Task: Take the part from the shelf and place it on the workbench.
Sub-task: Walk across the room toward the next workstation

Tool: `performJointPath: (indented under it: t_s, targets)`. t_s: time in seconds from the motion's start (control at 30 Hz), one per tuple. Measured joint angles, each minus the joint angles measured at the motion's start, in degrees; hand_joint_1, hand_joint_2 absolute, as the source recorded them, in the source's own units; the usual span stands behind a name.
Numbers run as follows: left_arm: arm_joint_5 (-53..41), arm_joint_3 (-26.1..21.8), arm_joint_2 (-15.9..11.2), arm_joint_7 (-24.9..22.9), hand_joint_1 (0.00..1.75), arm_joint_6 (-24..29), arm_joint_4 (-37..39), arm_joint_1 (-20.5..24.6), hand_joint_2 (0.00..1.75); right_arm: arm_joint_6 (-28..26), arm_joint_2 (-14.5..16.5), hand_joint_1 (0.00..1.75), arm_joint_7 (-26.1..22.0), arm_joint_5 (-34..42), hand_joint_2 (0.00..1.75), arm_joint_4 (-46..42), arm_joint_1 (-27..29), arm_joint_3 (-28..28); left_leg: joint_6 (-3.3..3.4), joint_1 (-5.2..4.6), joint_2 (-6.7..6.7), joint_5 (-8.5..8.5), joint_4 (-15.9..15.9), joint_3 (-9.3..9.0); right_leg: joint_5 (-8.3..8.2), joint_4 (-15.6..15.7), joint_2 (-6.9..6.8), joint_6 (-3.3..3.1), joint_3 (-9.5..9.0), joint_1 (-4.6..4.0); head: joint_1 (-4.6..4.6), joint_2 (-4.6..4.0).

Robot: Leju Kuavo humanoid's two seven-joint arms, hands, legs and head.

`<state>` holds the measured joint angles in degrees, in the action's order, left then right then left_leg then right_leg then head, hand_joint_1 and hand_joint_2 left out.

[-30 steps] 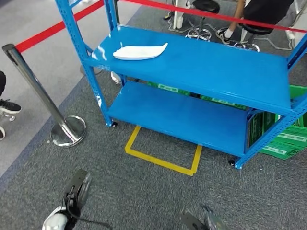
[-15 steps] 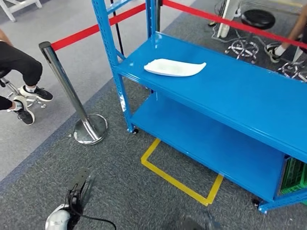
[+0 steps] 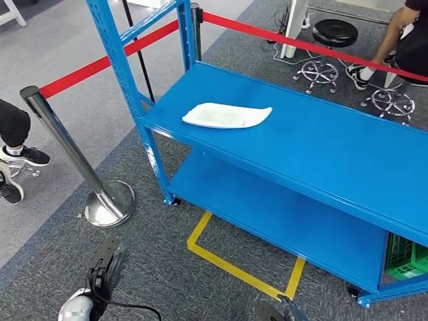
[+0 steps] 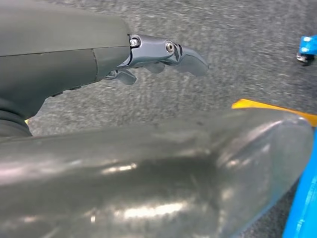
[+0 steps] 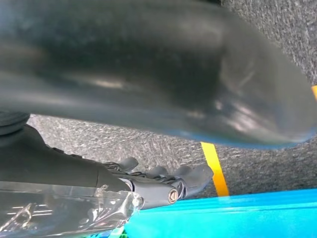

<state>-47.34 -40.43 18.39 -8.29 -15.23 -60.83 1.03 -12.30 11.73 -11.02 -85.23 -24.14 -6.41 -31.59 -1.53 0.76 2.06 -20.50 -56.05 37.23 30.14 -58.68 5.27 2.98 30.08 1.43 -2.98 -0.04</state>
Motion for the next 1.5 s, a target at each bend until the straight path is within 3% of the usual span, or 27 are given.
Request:
performJointPath:
  t_s: [0.07,0.13,0.17,0.2,0.23,0.27,0.33,0.4,0.47,0.53,0.57,0.63,0.67,0.7,0.73,0.77,0.8,0.87,0.9,1.03,1.1,1.23,1.27,1.3,1.4,1.43,1.5]
  targets:
    - [-0.16,-0.10,0.12,0.04,0.00,-0.04,0.02,0.32,0.00,0.02,-0.01,0.00,0.01,0.14,0.00,-0.03,-0.35,-0.22,0.87,0.02,-0.99,-0.51,0.26,-0.97,2.34,-4.17,-2.80,0.42,1.83,-0.26,0.28,0.00]
    - [-0.19,-0.30,0.12,0.05,0.00,-0.16,0.11,0.35,0.00,0.04,-0.01,0.00,0.01,0.16,0.00,-0.03,-0.67,-0.37,1.42,-0.26,-2.00,-1.42,0.25,-1.81,5.41,-12.11,-4.52,0.60,6.52,-0.41,0.45,0.00]
    - [-0.20,-0.40,0.12,0.05,0.00,-0.23,0.19,0.34,0.00,0.05,-0.01,0.00,0.01,0.17,0.00,-0.03,-0.66,-0.42,1.54,-0.40,-2.46,-1.87,0.24,-2.25,5.91,-15.06,-4.71,0.62,8.58,-0.45,0.43,0.00]
    - [-0.21,-0.50,0.13,0.05,0.00,-0.32,0.24,0.34,0.00,0.06,-0.01,0.00,0.01,0.18,0.00,-0.03,-0.60,-0.46,1.60,-0.51,-2.90,-2.33,0.23,-2.76,5.14,-15.97,-4.80,0.58,9.70,-0.54,0.45,0.00]
    - [-0.21,-0.60,0.14,0.05,0.00,-0.38,0.28,0.34,0.00,0.06,-0.01,0.00,0.01,0.18,0.00,-0.03,-0.54,-0.52,1.60,-0.59,-3.32,-2.81,0.23,-3.41,3.10,-14.40,-4.98,0.43,9.58,-0.68,0.45,0.00]
    - [-0.22,-0.68,0.15,0.05,0.00,-0.45,0.32,0.34,0.00,0.06,-0.01,0.00,0.01,0.18,0.00,-0.04,-0.54,-0.57,1.55,-0.65,-3.79,-3.33,0.22,-4.16,0.25,-10.88,-5.55,0.18,8.45,-0.89,0.46,0.00]
    - [-0.21,-0.83,0.17,0.05,0.00,-0.55,0.36,0.33,0.00,0.07,-0.01,0.00,0.01,0.19,0.00,-0.04,-0.72,-0.64,1.21,-0.95,-4.68,-4.42,0.08,-5.50,-4.40,-3.23,-8.02,-0.64,5.42,-1.53,0.50,0.00]
    - [-0.24,-0.93,0.15,0.05,0.00,-0.57,0.39,0.35,0.00,0.08,-0.01,0.00,0.01,0.20,0.00,-0.04,-0.99,-0.68,0.77,-1.31,-5.60,-5.13,-0.12,-6.08,-5.60,-0.20,-9.21,-1.41,4.22,-1.99,0.40,0.00]
    - [-0.31,-0.98,0.13,0.05,0.00,-0.58,0.41,0.41,0.00,0.11,-0.02,0.00,0.02,0.20,0.00,-0.05,-1.09,-0.76,0.29,-1.35,-6.59,-5.52,-0.18,-6.19,-5.61,-0.06,-7.87,-2.01,4.44,-1.96,0.30,0.00]
    - [-0.43,-0.98,0.10,0.05,0.00,-0.61,0.42,0.52,0.00,0.16,-0.03,0.00,0.01,0.22,0.00,-0.06,-1.12,-0.89,-0.37,-1.10,-5.56,-6.97,-1.70,-5.64,-5.80,0.18,-6.47,-2.50,4.50,-1.64,0.21,0.00]
    - [-0.51,-0.99,0.09,0.05,0.00,-0.61,0.44,0.57,0.00,0.23,-0.03,0.00,0.00,0.26,0.00,-0.07,-1.18,-0.96,-0.70,-0.95,-4.47,-8.45,-4.04,-4.58,-5.88,0.29,-5.81,-2.67,4.45,-1.39,0.11,0.00]
    - [-0.64,-1.05,0.05,0.05,0.00,-0.64,0.54,0.60,0.00,0.48,-0.02,0.00,-0.08,0.41,0.00,-0.08,-1.30,-1.15,-1.12,-0.73,-2.94,-11.92,-11.68,-0.75,-5.87,0.30,-4.48,-2.79,4.49,-1.13,-0.03,0.00]
    - [-0.68,-1.09,0.04,0.05,0.00,-0.67,0.62,0.60,0.00,0.60,-0.02,0.00,-0.11,0.49,0.00,-0.08,-1.29,-1.26,-1.27,-0.62,-2.73,-12.87,-15.00,1.13,-5.86,0.30,-3.77,-2.81,4.49,-1.04,-0.04,0.00]
    - [-0.71,-1.13,0.02,0.05,0.00,-0.69,0.70,0.61,0.00,0.69,-0.02,0.00,-0.12,0.54,0.00,-0.08,-1.26,-1.34,-1.38,-0.52,-2.65,-12.71,-16.64,2.29,-5.84,0.29,-3.11,-2.79,4.47,-0.94,-0.03,0.00]
    - [-0.72,-1.15,-0.01,0.05,0.00,-0.71,0.77,0.62,0.00,0.70,-0.02,0.00,-0.05,0.54,0.00,-0.08,-1.24,-1.41,-1.45,-0.39,-2.62,-11.37,-16.06,2.39,-5.81,0.29,-2.52,-2.73,4.41,-0.83,-0.04,0.00]
    - [-0.72,-1.20,-0.08,0.14,0.00,-0.72,0.84,0.63,0.00,0.53,-0.02,0.00,0.12,0.44,0.00,-0.08,-1.21,-1.45,-1.51,-0.24,-2.59,-9.22,-13.40,1.41,-5.75,0.28,-2.01,-2.59,4.31,-0.69,-0.04,0.00]
    - [-0.71,-1.31,-0.26,0.52,0.00,-0.69,1.09,0.67,0.00,0.25,-0.02,0.00,0.39,0.32,0.00,-0.09,-1.18,-1.47,-1.64,-0.03,-2.48,-6.83,-9.61,-0.19,-5.66,0.27,-1.57,-2.33,4.19,-0.60,-0.08,0.00]
    - [-0.72,-1.85,-0.81,2.09,0.00,-0.51,2.43,0.94,0.00,-0.31,-0.10,0.00,0.98,0.10,0.00,-0.22,-1.12,-1.53,-1.68,0.36,-1.87,-4.23,-2.95,-3.05,-5.41,-0.01,-0.90,-1.61,4.21,-0.74,-0.23,0.00]
    - [-0.80,-2.23,-1.11,3.13,0.00,-0.30,3.41,1.01,0.00,-0.44,-0.16,0.00,1.20,0.07,0.00,-0.32,-1.07,-1.58,-1.63,0.52,-1.56,-3.94,-1.27,-3.68,-5.31,-0.10,-0.76,-1.57,4.33,-0.91,-0.25,0.00]
    - [-1.91,-3.87,-1.96,5.17,0.00,0.33,6.25,0.99,0.00,-0.49,-0.27,0.00,1.61,0.08,0.00,-0.51,-0.84,-1.88,-0.79,0.40,-1.13,-3.98,-0.57,-3.71,-5.47,0.24,-1.13,-3.01,4.41,-1.11,0.00,0.00]
    - [-2.28,-4.44,-2.23,5.25,0.00,0.35,7.01,1.07,0.00,-0.49,-0.27,0.00,1.65,0.11,0.00,-0.53,-0.93,-2.02,-0.31,0.19,-1.02,-3.98,-0.58,-3.71,-5.56,0.61,-1.42,-2.58,4.10,-0.97,0.01,0.00]
    - [-2.68,-5.24,-2.44,5.25,0.00,0.15,7.87,1.15,1.75,-0.43,-0.27,0.00,1.69,0.15,1.75,-0.54,-1.02,-2.25,0.10,-0.02,-0.98,-3.99,-0.63,-3.69,-5.79,1.21,-1.50,-0.52,3.71,-0.66,-0.02,0.00]
    - [-2.95,-5.35,-2.50,5.26,0.00,-0.18,8.01,1.21,1.75,-0.26,-0.27,0.00,1.71,0.23,1.75,-0.54,-1.03,-2.32,0.14,-0.05,-0.98,-3.99,-0.64,-3.68,-5.80,1.24,-1.50,-0.30,3.70,-0.62,-0.02,0.00]
    - [-3.43,-5.39,-2.63,5.26,0.00,-0.70,8.20,1.28,1.31,0.05,-0.27,0.00,1.70,0.39,1.75,-0.54,-1.04,-2.45,0.17,-0.07,-0.98,-3.99,-0.64,-3.69,-5.81,1.25,-1.50,-0.23,3.70,-0.60,-0.03,0.00]
    - [-4.55,-5.33,-3.36,5.41,0.00,-1.94,9.24,1.51,0.00,0.96,-0.28,0.00,0.97,1.23,0.44,-0.52,-1.08,-2.98,0.17,-0.07,-0.98,-3.96,-0.63,-3.70,-5.83,1.22,-1.50,-0.12,3.75,-0.62,-0.04,0.00]
    - [-4.49,-5.37,-3.57,5.41,0.00,-1.79,9.62,1.60,0.00,0.99,-0.30,0.00,0.61,1.62,0.00,-0.51,-1.10,-3.12,0.16,-0.06,-0.98,-3.94,-0.63,-3.70,-5.83,1.18,-1.50,-0.12,3.78,-0.64,-0.05,0.00]
    - [-4.33,-5.58,-3.70,5.04,0.00,-1.45,10.05,1.76,0.00,0.94,-0.33,0.00,0.44,2.59,0.00,-0.51,-1.16,-3.43,0.11,-0.04,-0.98,-3.90,-0.63,-3.71,-5.83,1.08,-1.50,-0.12,3.84,-0.68,-0.06,0.00]
